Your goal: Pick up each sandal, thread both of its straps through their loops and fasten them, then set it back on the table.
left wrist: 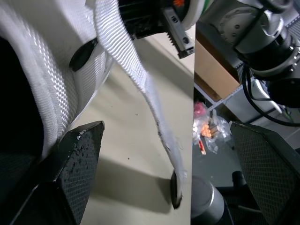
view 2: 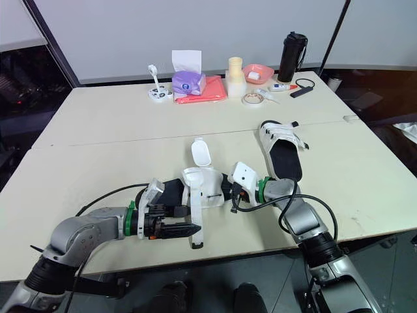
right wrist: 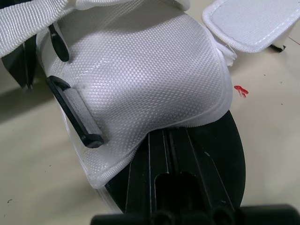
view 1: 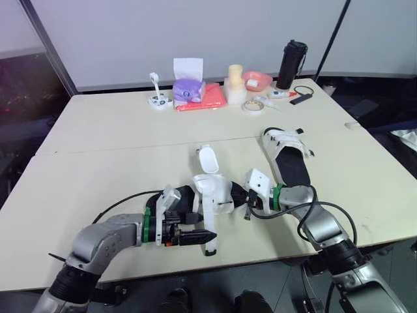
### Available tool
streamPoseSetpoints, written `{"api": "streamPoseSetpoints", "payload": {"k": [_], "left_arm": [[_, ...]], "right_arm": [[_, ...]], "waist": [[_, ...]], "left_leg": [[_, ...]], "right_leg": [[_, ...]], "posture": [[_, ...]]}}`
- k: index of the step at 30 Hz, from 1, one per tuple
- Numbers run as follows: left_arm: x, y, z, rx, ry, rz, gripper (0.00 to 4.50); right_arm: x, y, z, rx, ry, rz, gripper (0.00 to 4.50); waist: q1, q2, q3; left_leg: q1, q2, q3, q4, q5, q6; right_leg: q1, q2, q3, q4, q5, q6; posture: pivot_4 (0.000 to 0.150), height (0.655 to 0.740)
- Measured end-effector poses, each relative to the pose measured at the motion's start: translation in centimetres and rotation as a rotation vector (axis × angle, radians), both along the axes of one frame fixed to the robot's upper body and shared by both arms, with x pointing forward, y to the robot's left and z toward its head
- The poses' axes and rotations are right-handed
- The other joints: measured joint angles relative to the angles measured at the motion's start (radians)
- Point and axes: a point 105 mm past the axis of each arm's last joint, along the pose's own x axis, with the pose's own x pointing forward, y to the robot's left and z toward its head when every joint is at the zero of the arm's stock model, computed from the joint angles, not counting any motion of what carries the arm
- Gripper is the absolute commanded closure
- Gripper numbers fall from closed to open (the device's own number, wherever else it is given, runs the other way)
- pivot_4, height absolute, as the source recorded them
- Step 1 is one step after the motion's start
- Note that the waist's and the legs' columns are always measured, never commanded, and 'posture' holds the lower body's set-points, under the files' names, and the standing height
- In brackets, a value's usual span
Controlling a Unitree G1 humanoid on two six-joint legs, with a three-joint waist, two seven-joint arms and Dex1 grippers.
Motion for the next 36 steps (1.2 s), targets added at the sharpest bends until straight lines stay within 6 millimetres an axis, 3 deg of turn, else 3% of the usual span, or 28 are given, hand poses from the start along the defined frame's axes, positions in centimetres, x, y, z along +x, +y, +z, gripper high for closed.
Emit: {"api": "streamPoseSetpoints", "payload": {"k": [4,6,7,8,10,16,23,26,30,36], "left_arm": [[0.2,-0.5,-0.5,-0.005,0.016,0.011,1.85],[0.2,-0.7,-0.6,-0.006,0.029,0.009,3.09],[0.2,-0.7,-0.6,-0.006,0.030,0.008,3.38],[0.2,-0.8,-0.5,-0.009,0.030,0.005,4.02],[0.1,-1.0,-0.1,-0.026,0.034,-0.005,4.42],[0.3,-0.8,1.7,-0.108,0.080,-0.015,4.42],[2.5,0.2,8.0,-0.264,0.021,-0.031,4.42],[3.8,0.4,8.2,-0.274,0.038,-0.002,4.42],[7.2,0.9,8.8,-0.273,0.057,0.071,4.42],[9.2,0.7,8.2,-0.282,0.111,0.079,4.42]], "right_arm": [[0.0,-0.3,0.0,-0.005,0.001,-0.007,4.50],[0.0,-0.3,0.0,-0.006,0.001,-0.010,4.50],[0.0,-0.3,0.0,-0.006,0.000,-0.010,4.50],[0.0,-0.3,0.0,-0.006,0.001,-0.010,4.50],[0.0,-0.3,0.0,-0.007,0.002,-0.015,4.50],[0.0,-0.3,0.1,-0.010,-0.005,-0.016,4.50],[0.0,-0.1,0.1,-0.009,-0.009,-0.013,4.50],[0.0,0.0,0.0,-0.010,-0.012,-0.009,4.50],[0.1,0.0,0.0,-0.010,-0.012,-0.009,4.50],[0.1,0.1,0.1,-0.008,-0.018,-0.003,4.50]], "waist": [[0.010,0.000,0.000],[0.011,0.000,0.000],[0.011,0.000,0.000],[0.011,0.000,0.000],[0.014,0.000,0.000],[0.013,-0.001,0.000],[0.009,-0.001,0.001],[0.008,-0.001,0.001],[0.009,-0.003,0.001],[0.006,-0.003,0.002]], "left_leg": [[0.000,0.000,0.000,0.000,0.000,0.000],[0.000,0.000,0.000,0.000,0.000,0.000],[0.000,0.000,0.000,0.000,0.000,0.000],[0.000,0.000,0.000,0.000,0.000,0.000],[0.000,0.000,0.000,0.000,0.000,0.000],[0.000,0.001,0.000,0.000,0.000,0.000],[0.000,0.000,0.000,0.000,0.000,0.000],[0.000,0.000,0.001,-0.001,0.000,0.000],[0.000,0.000,0.002,0.000,0.000,-0.001],[0.000,0.000,0.002,-0.001,0.000,-0.001]], "right_leg": [[0.000,0.000,0.000,-0.001,0.000,0.000],[0.000,0.000,0.000,-0.001,0.000,0.000],[0.000,0.000,0.000,-0.001,0.000,0.000],[0.000,0.000,0.000,-0.001,0.000,-0.001],[0.000,0.000,0.000,-0.001,0.000,-0.001],[0.000,0.000,0.000,-0.001,-0.001,-0.001],[0.000,0.000,-0.001,-0.001,-0.001,-0.001],[0.000,0.001,-0.001,-0.001,0.001,0.001],[0.000,0.001,-0.001,-0.001,0.001,0.002],[0.000,0.001,-0.001,-0.001,0.001,0.002]], "posture": [[0.150,0.7400],[0.150,0.7400],[0.150,0.7400],[0.150,0.7400],[0.150,0.7400],[0.150,0.7400],[0.150,0.7400],[0.150,0.7400],[0.150,0.7400],[0.150,0.7400]]}}
